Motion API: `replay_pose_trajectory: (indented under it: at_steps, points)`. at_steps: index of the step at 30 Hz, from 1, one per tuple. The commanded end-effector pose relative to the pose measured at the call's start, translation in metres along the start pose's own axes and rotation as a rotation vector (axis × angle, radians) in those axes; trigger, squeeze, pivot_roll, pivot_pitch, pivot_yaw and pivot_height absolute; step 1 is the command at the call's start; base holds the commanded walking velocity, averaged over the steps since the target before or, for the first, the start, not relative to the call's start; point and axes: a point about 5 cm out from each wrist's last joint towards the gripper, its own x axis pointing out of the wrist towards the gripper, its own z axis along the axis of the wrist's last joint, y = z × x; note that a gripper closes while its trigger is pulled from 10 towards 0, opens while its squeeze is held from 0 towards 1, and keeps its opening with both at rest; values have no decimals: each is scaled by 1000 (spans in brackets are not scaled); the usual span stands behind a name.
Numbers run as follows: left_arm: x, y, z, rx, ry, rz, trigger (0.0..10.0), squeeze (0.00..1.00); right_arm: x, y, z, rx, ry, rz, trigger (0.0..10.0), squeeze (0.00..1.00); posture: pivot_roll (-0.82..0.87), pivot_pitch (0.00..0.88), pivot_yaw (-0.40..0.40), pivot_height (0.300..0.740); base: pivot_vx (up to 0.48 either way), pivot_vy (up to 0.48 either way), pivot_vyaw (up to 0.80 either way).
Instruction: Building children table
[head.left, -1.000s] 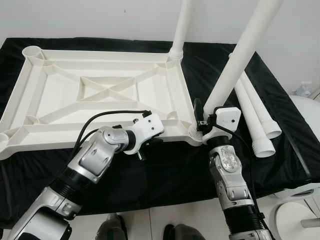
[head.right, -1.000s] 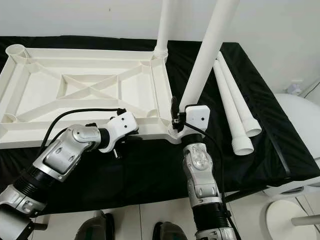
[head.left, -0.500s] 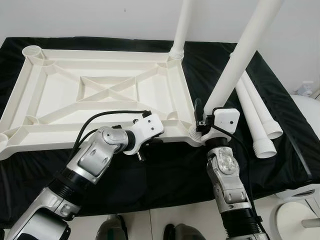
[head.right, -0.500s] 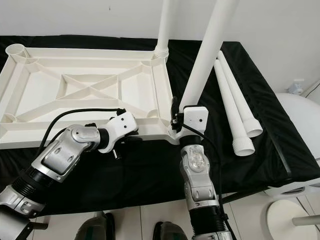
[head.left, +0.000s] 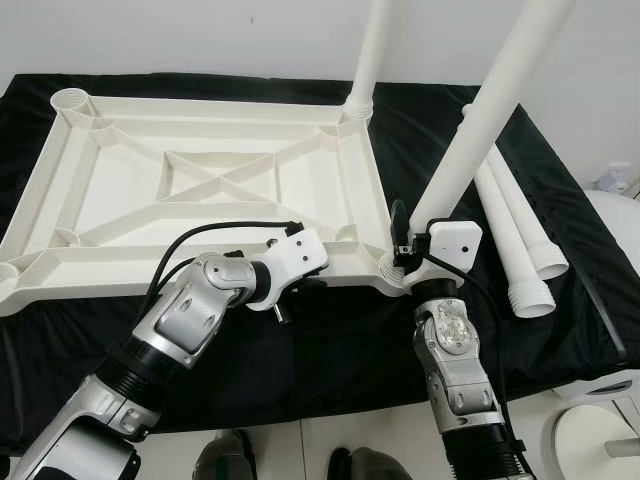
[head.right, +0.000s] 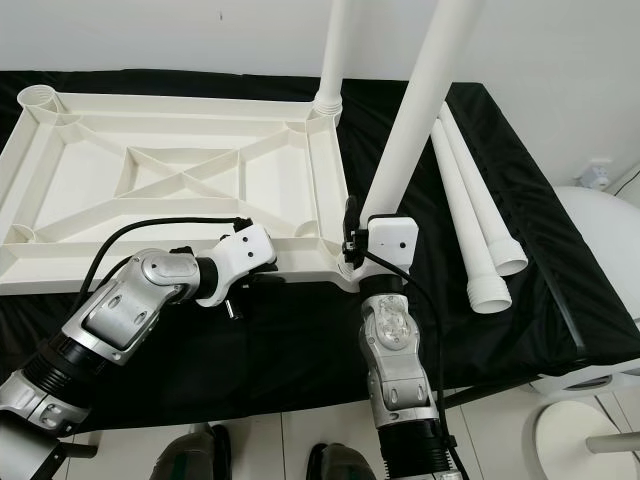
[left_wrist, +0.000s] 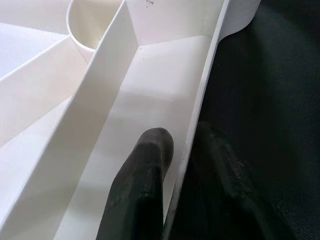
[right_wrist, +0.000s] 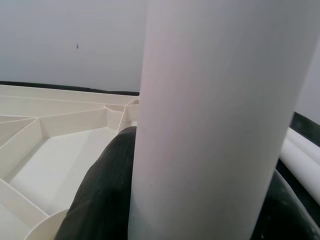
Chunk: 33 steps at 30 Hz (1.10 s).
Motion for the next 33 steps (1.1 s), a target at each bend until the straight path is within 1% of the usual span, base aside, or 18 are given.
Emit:
replay_pose_trajectory:
  at_steps: [1, 3, 4, 6, 15, 16, 17, 18, 20, 23, 24, 30, 33]
  points:
    - [-2, 2, 15, 48, -51, 28, 10000, 0, -13, -6, -29, -49, 148, -24, 10000, 0, 30, 97, -43, 740, 0, 0, 0]
    - [-2, 2, 14, 48, -50, 29, 10000, 0, -13, -7, -29, -46, 150, -25, 10000, 0, 30, 95, -44, 740, 0, 0, 0]
    - [-2, 2, 14, 49, -50, 29, 10000, 0, -12, -9, -28, -44, 148, -21, 10000, 1000, 30, 92, -44, 740, 0, 0, 0]
    - [-2, 2, 14, 50, -50, 29, 10000, 0, -11, -10, -29, -31, 150, -5, 10000, 1000, 30, 91, -44, 740, 0, 0, 0]
    - [-1, 1, 15, 53, -53, 25, 10000, 0, -10, -14, -26, -34, 139, 38, 10000, 1000, 26, 83, -45, 740, 0, 0, 0]
    - [-1, 1, 15, 53, -54, 24, 10000, 0, -9, -15, -26, -29, 140, 52, 10000, 976, 25, 84, -45, 740, 0, 0, 0]
    - [-1, 1, 15, 53, -54, 24, 10000, 0, -9, -15, -26, -29, 140, 52, 10000, 976, 25, 84, -45, 740, 0, 0, 0]
    - [-1, 1, 15, 53, -55, 23, 10000, 0, -9, -15, -25, -21, 135, 72, 10000, 12, 24, 84, -45, 740, 0, 0, 0]
    - [-1, 1, 16, 53, -56, 24, 10000, 0, -6, -19, -22, -10, 121, 143, 10000, 0, 22, 88, -44, 740, 0, 0, 0]
    - [-1, 1, 16, 54, -56, 24, 10000, 0, -4, -23, -20, -7, 113, 171, 10000, 0, 21, 88, -43, 740, 0, 0, 0]
    - [0, 2, 17, 55, -56, 24, 10000, 0, 1, -29, -16, 0, 103, 210, 10000, 0, 20, 89, -42, 740, 0, 0, 0]
    - [0, 3, 17, 58, -58, 24, 10000, 0, 9, -38, -7, 6, 76, 272, 10000, 0, 18, 89, -41, 740, 0, 0, 0]
    - [0, 3, 18, 58, -59, 24, 10000, 0, 11, -40, -5, 10, 72, 301, 10000, 0, 18, 88, -41, 740, 0, 0, 0]
